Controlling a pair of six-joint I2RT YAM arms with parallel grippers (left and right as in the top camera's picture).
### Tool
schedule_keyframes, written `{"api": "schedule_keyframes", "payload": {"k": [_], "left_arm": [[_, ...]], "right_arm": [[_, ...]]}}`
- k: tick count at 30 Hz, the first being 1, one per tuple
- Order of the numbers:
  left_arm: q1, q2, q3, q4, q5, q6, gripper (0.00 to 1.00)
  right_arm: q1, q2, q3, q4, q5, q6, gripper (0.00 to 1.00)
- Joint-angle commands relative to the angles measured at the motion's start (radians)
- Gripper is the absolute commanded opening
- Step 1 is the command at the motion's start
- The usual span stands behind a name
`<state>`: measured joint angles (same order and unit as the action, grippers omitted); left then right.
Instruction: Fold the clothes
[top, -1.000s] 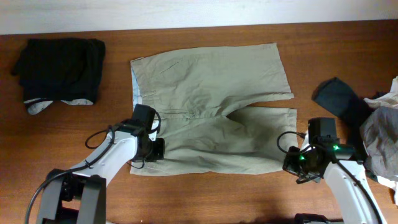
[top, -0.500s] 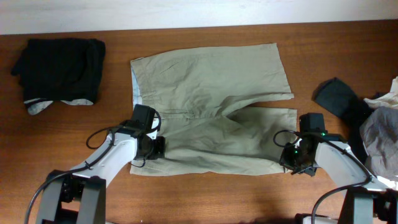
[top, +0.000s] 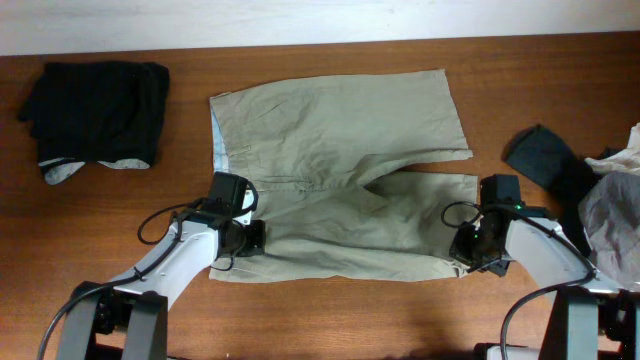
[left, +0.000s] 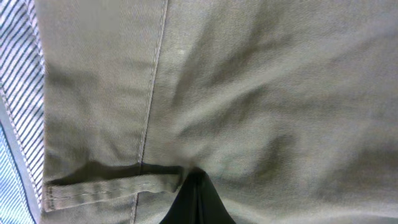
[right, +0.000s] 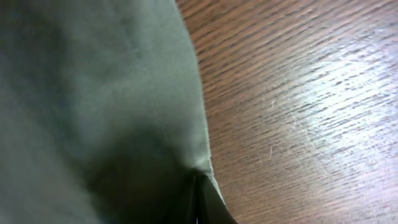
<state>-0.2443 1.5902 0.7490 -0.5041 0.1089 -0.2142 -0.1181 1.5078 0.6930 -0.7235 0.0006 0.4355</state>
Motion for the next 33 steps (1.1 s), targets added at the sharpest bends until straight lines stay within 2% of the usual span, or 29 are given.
{"api": "schedule_keyframes", "payload": {"k": [1,6,10,14,17,21,23,29,33], "left_arm": [[0.003,0.032,-0.043,-0.028,-0.044,-0.036,0.01],[0.003,0.032,-0.043,-0.034,-0.07,-0.067,0.02],[0.003,0.032,-0.043,-0.043,-0.096,-0.08,0.02],[0.019,0.032,-0.039,-0.051,-0.137,-0.092,0.02],[0.075,0.032,-0.036,-0.058,-0.14,-0.103,0.01],[0.155,0.032,-0.036,-0.053,-0.131,-0.133,0.02],[0.195,0.032,-0.036,-0.054,-0.103,-0.133,0.01],[0.2,0.032,-0.036,-0.054,-0.09,-0.133,0.02],[0.2,0.032,-0.036,-0.054,-0.09,-0.133,0.01]], "right_arm": [[-0.007,0.06,0.005,-0.05,0.278,0.067,0.04],[-0.009,0.06,0.103,-0.1,0.424,0.072,0.04],[-0.026,0.06,0.14,-0.104,0.413,0.07,0.04],[-0.026,0.049,0.247,-0.19,0.32,0.047,0.04],[-0.026,0.01,0.329,-0.239,0.149,-0.068,0.04],[-0.026,-0.05,0.336,-0.247,-0.101,-0.176,0.04],[-0.021,-0.054,0.336,-0.307,-0.111,-0.178,0.04],[0.059,-0.054,0.324,-0.396,-0.174,-0.2,0.04],[0.169,-0.054,0.246,-0.385,-0.178,-0.11,0.04]]}}
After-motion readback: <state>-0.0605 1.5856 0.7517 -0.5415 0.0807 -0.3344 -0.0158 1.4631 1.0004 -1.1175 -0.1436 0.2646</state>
